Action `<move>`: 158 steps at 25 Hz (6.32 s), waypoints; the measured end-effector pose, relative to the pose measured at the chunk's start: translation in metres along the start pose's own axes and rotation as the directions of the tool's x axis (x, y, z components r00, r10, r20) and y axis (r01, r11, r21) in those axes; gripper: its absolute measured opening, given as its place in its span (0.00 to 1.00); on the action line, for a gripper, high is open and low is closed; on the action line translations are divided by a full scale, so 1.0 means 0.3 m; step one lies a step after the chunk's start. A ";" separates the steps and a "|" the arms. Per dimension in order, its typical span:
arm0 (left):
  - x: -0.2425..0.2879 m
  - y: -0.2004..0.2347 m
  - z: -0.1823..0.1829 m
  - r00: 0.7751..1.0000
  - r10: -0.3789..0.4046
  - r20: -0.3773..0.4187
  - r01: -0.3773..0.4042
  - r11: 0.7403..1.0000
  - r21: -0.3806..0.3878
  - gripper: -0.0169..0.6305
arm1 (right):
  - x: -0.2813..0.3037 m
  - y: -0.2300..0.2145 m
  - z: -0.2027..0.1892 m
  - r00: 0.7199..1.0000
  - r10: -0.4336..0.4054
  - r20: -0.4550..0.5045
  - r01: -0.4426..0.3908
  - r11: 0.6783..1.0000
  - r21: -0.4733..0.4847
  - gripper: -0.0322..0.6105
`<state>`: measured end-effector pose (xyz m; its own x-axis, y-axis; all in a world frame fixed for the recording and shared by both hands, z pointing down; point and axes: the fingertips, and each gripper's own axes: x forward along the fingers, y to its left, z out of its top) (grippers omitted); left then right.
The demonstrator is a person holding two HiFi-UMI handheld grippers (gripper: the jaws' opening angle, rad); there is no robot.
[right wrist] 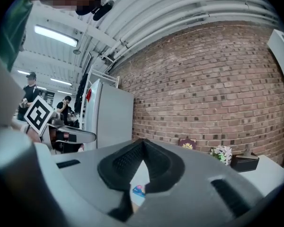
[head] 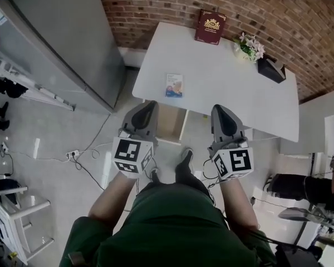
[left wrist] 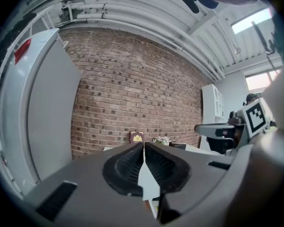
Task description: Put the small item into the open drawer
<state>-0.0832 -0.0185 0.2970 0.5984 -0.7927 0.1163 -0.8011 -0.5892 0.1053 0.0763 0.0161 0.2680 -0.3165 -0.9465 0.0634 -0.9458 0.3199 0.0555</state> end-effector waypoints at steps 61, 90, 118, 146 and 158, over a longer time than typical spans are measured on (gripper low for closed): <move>0.831 0.319 -1.074 0.504 -0.239 -0.830 -0.167 0.916 -0.365 0.28 | 0.219 -0.591 -0.437 0.966 -0.123 -0.226 0.191 0.932 0.308 0.06; 0.617 0.232 -1.048 0.659 -0.335 -0.673 -0.114 0.840 -0.530 0.06 | 0.302 -0.385 -0.534 0.963 0.059 -0.264 0.055 0.913 0.404 0.05; 0.498 0.327 -1.070 0.777 -0.204 -0.596 -0.256 0.762 -0.595 0.23 | 0.319 -0.224 -0.562 0.945 0.131 -0.300 -0.001 0.917 0.399 0.06; 0.290 0.222 -1.099 0.873 -0.371 -0.316 -0.103 0.493 -0.864 0.16 | 0.354 -0.061 -0.648 0.904 0.250 -0.346 -0.088 0.902 0.423 0.05; 0.024 0.282 -1.161 0.883 -0.313 -0.349 -0.119 0.570 -0.813 0.15 | 0.434 0.102 -0.667 0.863 0.358 -0.357 -0.196 0.888 0.417 0.06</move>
<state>-0.1415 -0.0198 0.6508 0.7847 -0.4612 0.4142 -0.5157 -0.1149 0.8490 0.0209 -0.0888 0.4775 -0.5857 -0.6868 0.4304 -0.8079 0.4516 -0.3786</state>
